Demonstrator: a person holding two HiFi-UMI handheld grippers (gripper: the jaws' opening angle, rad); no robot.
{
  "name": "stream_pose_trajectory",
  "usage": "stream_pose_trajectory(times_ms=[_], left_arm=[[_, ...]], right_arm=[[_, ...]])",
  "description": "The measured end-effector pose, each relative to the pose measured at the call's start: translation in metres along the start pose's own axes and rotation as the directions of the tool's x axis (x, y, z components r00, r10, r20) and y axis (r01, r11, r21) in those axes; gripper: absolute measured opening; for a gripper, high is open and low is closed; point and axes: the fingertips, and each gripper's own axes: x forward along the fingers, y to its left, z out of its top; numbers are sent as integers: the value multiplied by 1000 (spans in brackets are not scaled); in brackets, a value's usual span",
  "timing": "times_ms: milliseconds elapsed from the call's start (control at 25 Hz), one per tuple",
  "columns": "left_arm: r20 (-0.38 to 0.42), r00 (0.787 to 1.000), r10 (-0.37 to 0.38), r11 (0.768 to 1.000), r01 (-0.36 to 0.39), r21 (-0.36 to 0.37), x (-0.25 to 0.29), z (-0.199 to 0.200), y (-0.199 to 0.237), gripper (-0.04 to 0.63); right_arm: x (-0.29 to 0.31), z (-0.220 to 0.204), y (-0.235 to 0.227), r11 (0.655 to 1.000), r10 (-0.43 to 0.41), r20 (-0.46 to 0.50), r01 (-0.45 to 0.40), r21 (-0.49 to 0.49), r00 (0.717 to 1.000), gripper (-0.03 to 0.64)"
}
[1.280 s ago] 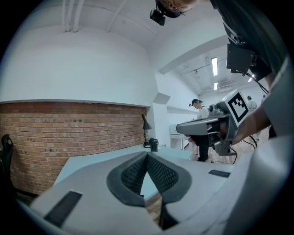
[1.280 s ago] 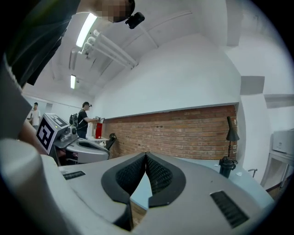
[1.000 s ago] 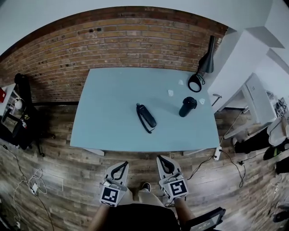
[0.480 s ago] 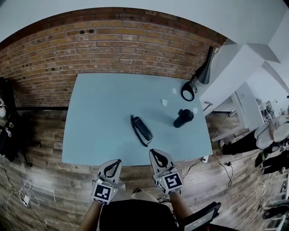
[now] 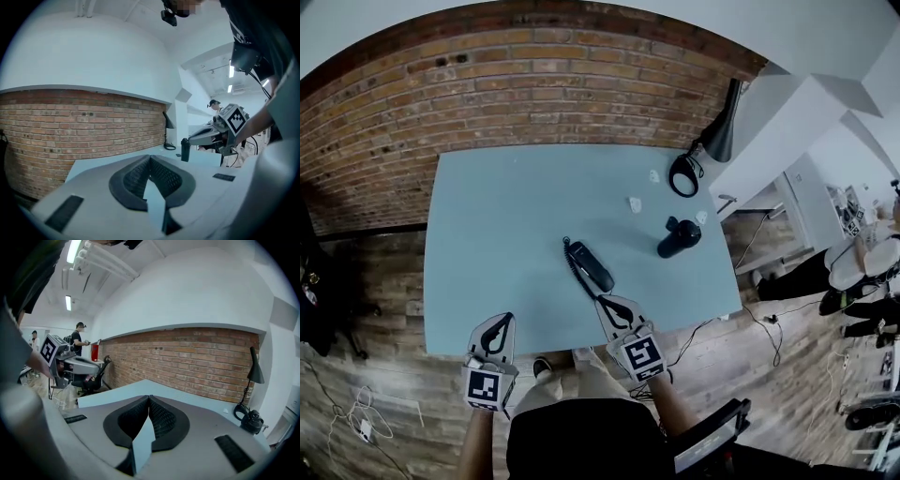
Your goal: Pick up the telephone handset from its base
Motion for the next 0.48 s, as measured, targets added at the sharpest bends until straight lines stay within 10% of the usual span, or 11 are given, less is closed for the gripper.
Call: stream_pose_trajectory(times_ms=[480], left_arm=[[-59,993,103,993,-106,-54,48,2,-15,14]], right_arm=[[76,-70,-67,995,95,-182,-89,40,979,75]])
